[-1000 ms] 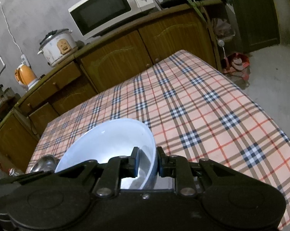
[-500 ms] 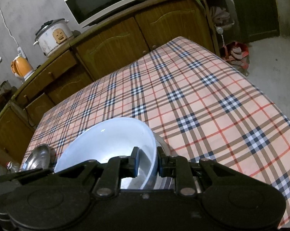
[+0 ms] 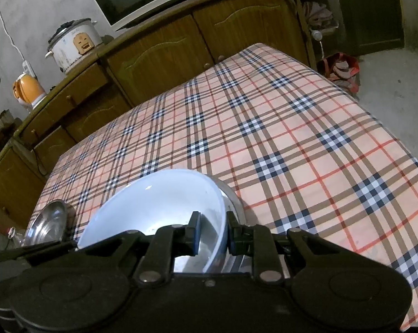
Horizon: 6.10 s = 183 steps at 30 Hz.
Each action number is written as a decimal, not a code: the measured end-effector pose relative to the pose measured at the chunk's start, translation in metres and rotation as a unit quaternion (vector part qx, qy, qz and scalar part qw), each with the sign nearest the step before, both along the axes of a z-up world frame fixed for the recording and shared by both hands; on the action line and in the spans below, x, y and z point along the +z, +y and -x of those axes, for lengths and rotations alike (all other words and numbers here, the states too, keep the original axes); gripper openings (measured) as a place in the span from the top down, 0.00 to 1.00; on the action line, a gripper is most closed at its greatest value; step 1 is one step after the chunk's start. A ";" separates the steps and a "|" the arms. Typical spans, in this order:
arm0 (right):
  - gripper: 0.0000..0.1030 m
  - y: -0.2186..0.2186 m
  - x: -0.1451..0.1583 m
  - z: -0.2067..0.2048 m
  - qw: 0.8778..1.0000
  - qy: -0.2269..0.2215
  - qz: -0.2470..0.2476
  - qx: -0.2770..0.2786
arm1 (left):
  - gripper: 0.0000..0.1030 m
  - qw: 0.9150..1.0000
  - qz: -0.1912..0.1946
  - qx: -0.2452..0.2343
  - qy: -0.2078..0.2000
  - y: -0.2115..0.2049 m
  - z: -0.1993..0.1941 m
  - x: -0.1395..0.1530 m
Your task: Organize plates and bowls
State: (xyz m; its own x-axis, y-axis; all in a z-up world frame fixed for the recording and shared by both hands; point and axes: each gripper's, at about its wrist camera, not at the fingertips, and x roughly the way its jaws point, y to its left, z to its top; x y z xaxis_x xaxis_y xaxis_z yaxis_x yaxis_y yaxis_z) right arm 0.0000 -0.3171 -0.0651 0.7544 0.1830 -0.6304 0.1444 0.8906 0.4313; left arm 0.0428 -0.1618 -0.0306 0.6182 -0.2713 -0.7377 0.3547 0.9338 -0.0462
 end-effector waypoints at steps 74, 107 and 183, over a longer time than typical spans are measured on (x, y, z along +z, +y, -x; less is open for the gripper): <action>0.21 -0.010 0.010 0.025 0.998 -0.023 0.053 -0.028 | 0.21 0.998 0.024 0.061 -0.010 0.044 0.006 0.011; 0.22 0.015 -0.006 0.032 0.988 0.006 0.152 -0.030 | 0.13 0.996 0.041 0.076 -0.001 0.059 0.003 0.005; 0.48 -0.027 0.056 0.035 0.995 -0.075 -0.069 0.002 | 0.36 0.990 0.119 -0.068 -0.047 0.014 -0.005 0.062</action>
